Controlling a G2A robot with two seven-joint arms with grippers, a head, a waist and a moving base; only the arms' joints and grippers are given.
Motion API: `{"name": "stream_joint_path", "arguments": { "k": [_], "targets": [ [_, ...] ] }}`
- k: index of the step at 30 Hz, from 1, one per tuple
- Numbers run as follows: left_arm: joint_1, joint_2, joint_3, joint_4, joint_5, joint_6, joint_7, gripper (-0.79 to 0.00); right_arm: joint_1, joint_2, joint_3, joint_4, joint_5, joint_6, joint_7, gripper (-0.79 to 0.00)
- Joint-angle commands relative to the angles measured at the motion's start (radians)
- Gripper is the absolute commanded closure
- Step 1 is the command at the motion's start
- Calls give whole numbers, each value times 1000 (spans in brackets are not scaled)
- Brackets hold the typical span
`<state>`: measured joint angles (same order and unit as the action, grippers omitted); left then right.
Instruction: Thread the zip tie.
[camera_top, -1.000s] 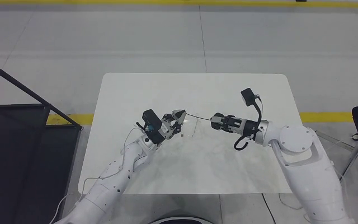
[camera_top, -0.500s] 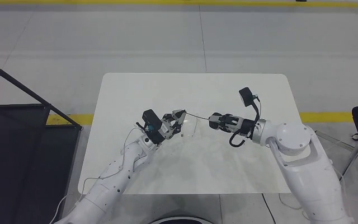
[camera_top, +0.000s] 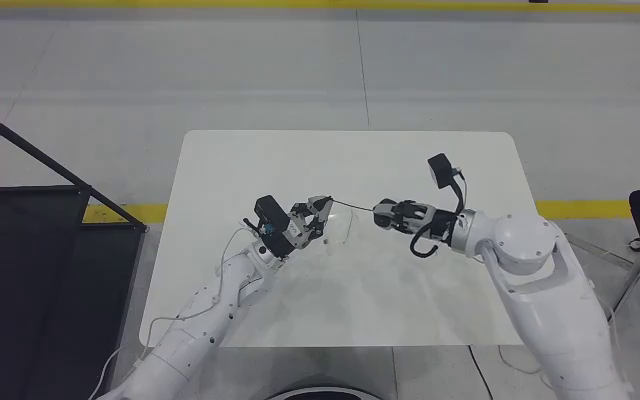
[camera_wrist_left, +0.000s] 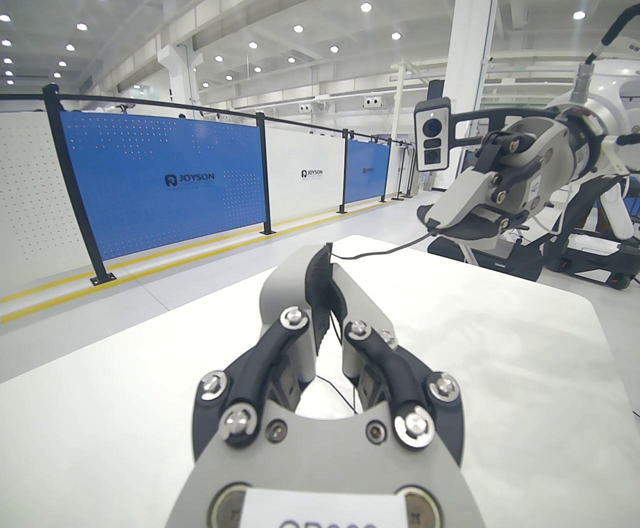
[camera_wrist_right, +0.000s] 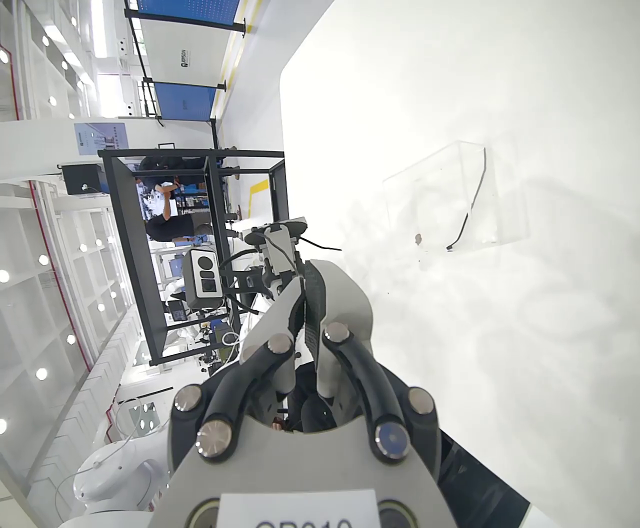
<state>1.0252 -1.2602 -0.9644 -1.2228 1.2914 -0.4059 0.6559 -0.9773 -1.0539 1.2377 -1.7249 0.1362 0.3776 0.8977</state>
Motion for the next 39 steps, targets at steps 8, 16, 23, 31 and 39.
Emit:
{"name": "stream_joint_path", "arguments": {
  "k": [8, 16, 23, 31, 39],
  "targets": [
    [0, 0, 0, 0, 0, 0, 0, 0, -16, 5, 10, -10, 3, -8, 3, 0],
    [0, 0, 0, 0, 0, 0, 0, 0, -10, 7, 2, -6, 3, -9, 5, 0],
    [0, 0, 0, 0, 0, 0, 0, 0, -2, 7, -1, 2, 9, 2, 1, 0],
    [0, 0, 0, 0, 0, 0, 0, 0, 9, 8, -7, 15, 18, 7, 2, 0],
    [0, 0, 0, 0, 0, 0, 0, 0, 12, 8, -13, 16, 23, 1, -4, 0]
  ]
}}
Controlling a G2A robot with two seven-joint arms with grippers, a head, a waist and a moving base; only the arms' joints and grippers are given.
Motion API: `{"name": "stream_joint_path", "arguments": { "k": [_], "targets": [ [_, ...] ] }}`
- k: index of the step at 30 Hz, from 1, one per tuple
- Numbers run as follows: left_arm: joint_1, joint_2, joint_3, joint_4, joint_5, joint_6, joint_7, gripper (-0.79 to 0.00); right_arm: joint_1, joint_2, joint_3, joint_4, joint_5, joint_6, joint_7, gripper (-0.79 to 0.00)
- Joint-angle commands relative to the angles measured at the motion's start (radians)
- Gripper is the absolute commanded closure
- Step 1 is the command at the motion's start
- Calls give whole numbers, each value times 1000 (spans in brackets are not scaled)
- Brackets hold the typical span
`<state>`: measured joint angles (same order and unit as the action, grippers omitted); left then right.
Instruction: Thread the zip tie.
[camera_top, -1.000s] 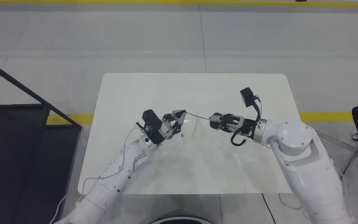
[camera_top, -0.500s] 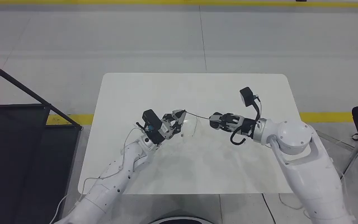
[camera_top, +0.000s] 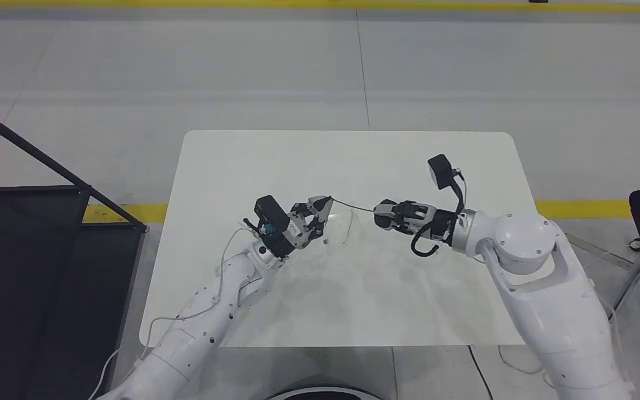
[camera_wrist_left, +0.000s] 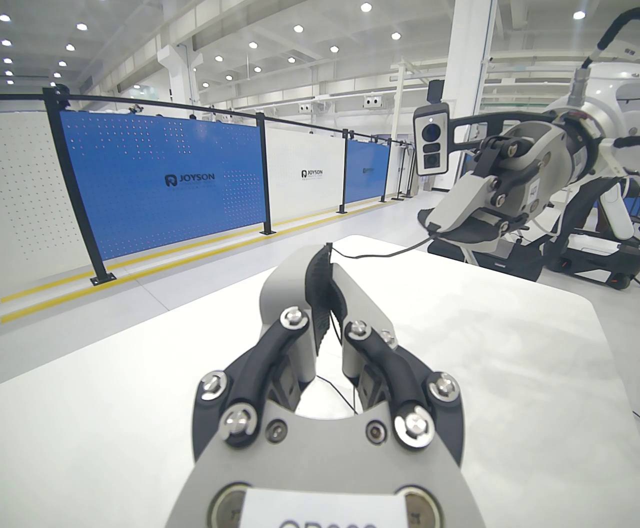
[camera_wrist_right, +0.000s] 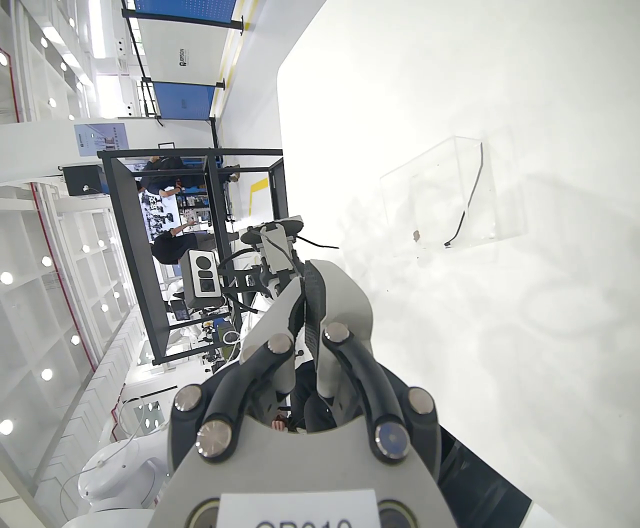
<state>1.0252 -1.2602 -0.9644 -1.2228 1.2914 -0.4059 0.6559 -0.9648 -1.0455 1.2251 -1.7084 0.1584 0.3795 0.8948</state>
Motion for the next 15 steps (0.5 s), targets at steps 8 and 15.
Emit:
{"name": "stream_joint_path", "arguments": {
  "k": [8, 15],
  "targets": [
    [0, 0, 0, 0, 0, 0, 0, 0, -8, 1, 3, -9, 17, -22, -8, 0],
    [0, 0, 0, 0, 0, 0, 0, 0, -16, 1, 11, -13, 50, -61, -13, 0]
  ]
}}
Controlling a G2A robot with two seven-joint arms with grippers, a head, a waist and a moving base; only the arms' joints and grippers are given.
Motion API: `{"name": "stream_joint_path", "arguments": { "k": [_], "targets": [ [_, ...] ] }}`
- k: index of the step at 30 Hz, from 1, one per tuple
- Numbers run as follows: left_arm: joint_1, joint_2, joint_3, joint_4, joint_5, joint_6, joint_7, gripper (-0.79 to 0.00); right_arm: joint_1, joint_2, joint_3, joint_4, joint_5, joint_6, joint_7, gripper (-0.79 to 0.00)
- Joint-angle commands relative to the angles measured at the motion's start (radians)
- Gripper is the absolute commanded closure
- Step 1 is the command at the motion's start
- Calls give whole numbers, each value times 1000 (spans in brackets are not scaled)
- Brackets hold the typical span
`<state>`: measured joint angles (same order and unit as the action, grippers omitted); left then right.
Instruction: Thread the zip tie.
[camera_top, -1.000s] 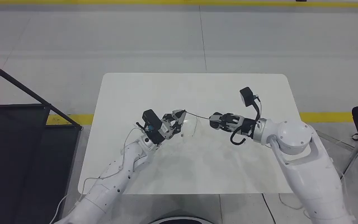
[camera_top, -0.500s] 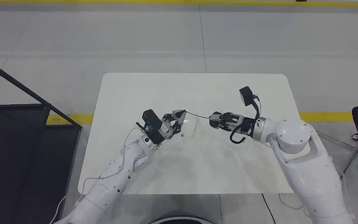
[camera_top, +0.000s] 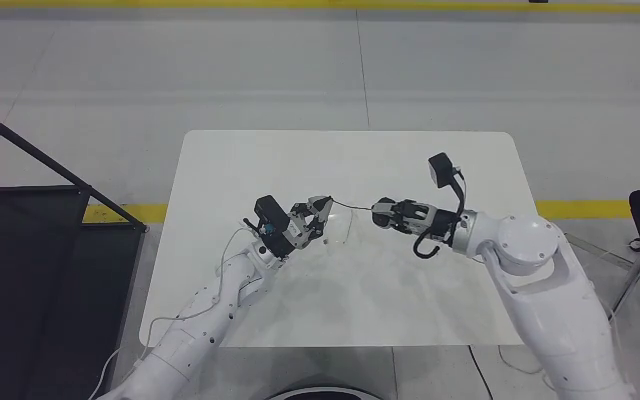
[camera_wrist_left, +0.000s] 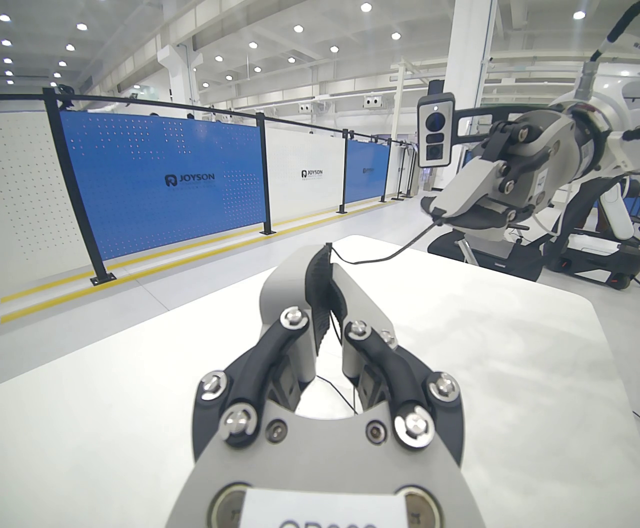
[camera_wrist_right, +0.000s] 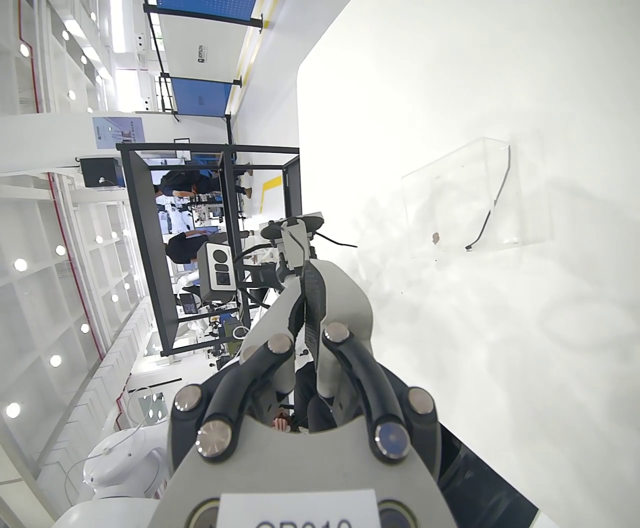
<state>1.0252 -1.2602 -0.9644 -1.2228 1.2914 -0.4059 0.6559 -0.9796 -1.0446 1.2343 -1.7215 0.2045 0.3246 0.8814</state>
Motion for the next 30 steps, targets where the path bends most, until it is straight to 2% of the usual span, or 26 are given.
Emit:
{"name": "stream_joint_path", "arguments": {
  "k": [1, 13, 30],
  "targets": [
    [0, 0, 0, 0, 0, 0, 0, 0, -3, 0, 3, 0, 7, -13, 1, 0],
    [0, 0, 0, 0, 0, 0, 0, 0, -19, -2, 13, 4, 64, -103, -22, 0],
    [0, 0, 0, 0, 0, 0, 0, 0, -28, -20, -7, 39, 153, -238, -119, 0]
  ]
}}
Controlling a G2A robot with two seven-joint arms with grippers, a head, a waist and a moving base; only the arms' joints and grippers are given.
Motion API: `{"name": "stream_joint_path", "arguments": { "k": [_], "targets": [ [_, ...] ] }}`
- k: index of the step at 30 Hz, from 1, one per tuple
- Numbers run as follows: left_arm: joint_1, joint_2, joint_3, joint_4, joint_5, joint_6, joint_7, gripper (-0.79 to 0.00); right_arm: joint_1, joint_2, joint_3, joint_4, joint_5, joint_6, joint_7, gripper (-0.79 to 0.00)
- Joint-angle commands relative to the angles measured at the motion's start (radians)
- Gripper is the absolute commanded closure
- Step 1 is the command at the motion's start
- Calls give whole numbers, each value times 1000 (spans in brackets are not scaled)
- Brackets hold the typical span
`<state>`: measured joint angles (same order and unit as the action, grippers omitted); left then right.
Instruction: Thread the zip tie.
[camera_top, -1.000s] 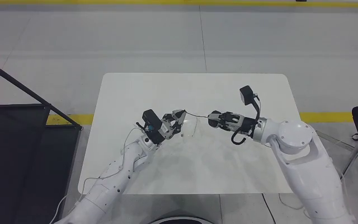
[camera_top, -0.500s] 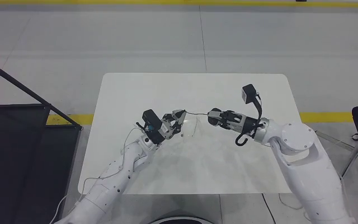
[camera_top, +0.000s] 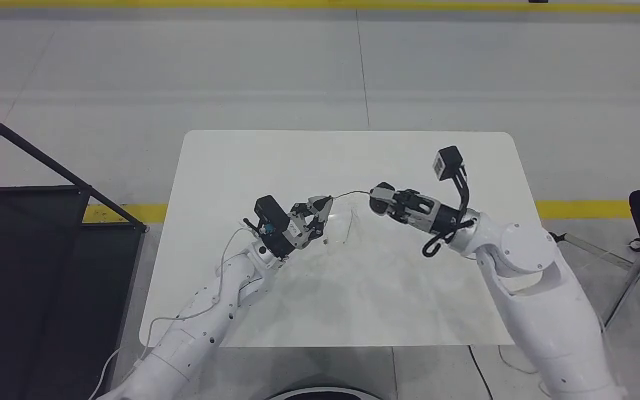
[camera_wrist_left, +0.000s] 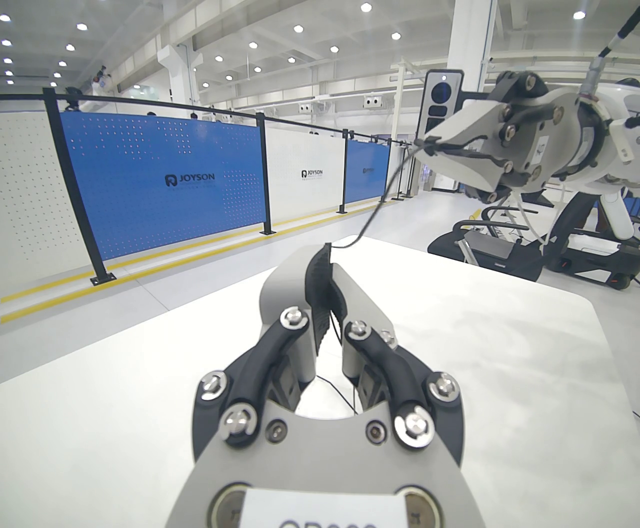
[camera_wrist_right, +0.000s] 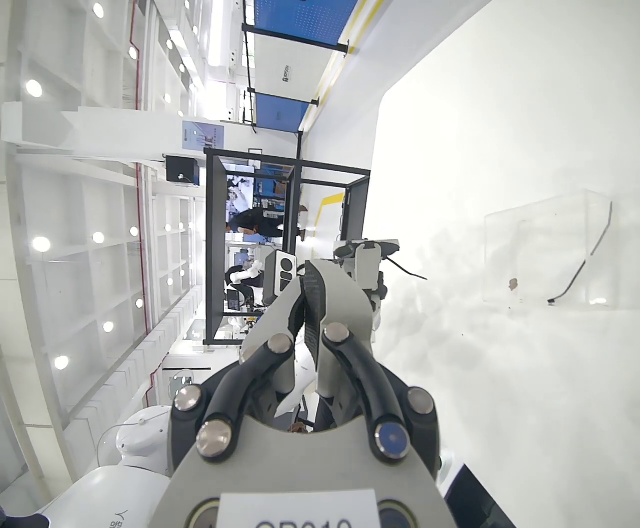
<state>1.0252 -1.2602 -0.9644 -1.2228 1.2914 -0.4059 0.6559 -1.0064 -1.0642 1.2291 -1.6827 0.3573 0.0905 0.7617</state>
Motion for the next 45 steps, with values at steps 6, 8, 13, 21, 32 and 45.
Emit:
{"name": "stream_joint_path", "arguments": {
  "k": [6, 8, 13, 21, 32, 45],
  "targets": [
    [0, 0, 0, 0, 0, 0, 0, 0, 2, -3, -2, 15, 14, -13, -2, 0],
    [0, 0, 0, 0, 0, 0, 0, 0, 8, -4, -7, 19, 7, -1, 2, 0],
    [0, 0, 0, 0, 0, 0, 0, 0, 15, -4, -15, 23, -13, 23, 11, 0],
    [0, 0, 0, 0, 0, 0, 0, 0, 36, -4, -41, 32, -77, 94, 34, 0],
    [31, -1, -24, -47, -14, 21, -17, 0, 55, -4, -61, 50, -124, 152, 45, 0],
    [41, -8, -37, -52, -5, 24, 1, 0, 83, -4, -102, 61, -218, 204, 81, 0]
  ]
}}
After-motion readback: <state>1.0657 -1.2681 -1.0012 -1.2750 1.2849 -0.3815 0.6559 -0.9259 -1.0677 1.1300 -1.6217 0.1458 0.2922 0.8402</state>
